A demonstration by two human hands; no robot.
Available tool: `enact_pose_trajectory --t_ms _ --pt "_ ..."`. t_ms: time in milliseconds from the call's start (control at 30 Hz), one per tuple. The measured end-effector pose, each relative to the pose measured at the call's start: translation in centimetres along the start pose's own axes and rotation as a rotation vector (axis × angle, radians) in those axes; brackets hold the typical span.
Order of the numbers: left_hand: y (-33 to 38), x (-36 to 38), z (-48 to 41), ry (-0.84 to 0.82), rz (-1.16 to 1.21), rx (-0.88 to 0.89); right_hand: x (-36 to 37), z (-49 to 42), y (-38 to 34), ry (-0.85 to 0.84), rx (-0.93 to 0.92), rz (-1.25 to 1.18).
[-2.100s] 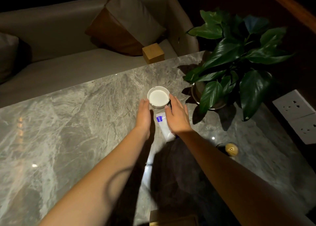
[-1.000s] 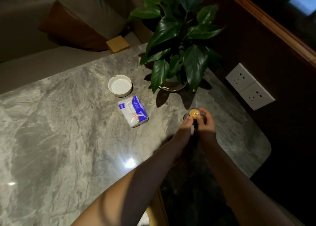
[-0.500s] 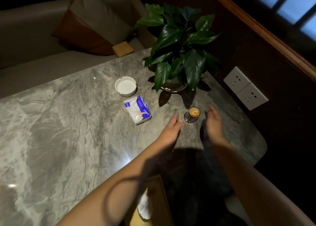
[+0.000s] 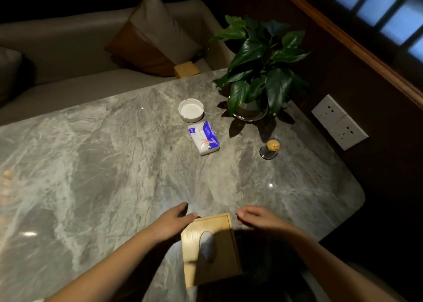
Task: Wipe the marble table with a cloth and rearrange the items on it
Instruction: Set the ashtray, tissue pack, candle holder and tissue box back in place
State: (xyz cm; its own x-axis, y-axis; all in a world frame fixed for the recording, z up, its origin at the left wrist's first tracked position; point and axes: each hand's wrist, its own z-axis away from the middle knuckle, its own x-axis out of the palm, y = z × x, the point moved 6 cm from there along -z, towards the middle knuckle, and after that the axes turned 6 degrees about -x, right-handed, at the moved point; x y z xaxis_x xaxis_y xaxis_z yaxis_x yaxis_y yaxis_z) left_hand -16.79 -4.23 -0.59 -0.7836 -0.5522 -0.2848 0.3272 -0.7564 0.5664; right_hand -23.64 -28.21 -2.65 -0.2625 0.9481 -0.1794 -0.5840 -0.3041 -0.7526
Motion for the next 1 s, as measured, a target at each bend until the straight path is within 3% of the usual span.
enact_pose_trajectory --t_ms 67,167,267,367,833,1000 --pt "-1.0 0.2 1.3 0.021 0.11 -0.014 1.7 0.7 -0.6 -0.104 -0.056 0.049" --pt "-2.3 1.6 3.1 -0.077 0.362 -0.067 3.2 1.2 -0.8 -0.185 -0.089 0.05" --pt "-4.0 3.3 4.5 -0.155 0.387 -0.182 3.9 1.7 -0.9 -0.221 -0.081 0.048" --pt "-4.5 3.8 4.4 -0.083 0.469 -0.197 4.5 1.9 -0.9 -0.241 -0.107 0.183" --pt "4.0 1.6 -1.0 0.031 0.829 -0.051 -4.9 -1.7 -9.0 0.047 -0.103 0.29" --pt "6.6 0.5 -4.1 0.076 0.79 -0.026 -7.6 -3.9 -10.9 0.077 -0.059 0.326"
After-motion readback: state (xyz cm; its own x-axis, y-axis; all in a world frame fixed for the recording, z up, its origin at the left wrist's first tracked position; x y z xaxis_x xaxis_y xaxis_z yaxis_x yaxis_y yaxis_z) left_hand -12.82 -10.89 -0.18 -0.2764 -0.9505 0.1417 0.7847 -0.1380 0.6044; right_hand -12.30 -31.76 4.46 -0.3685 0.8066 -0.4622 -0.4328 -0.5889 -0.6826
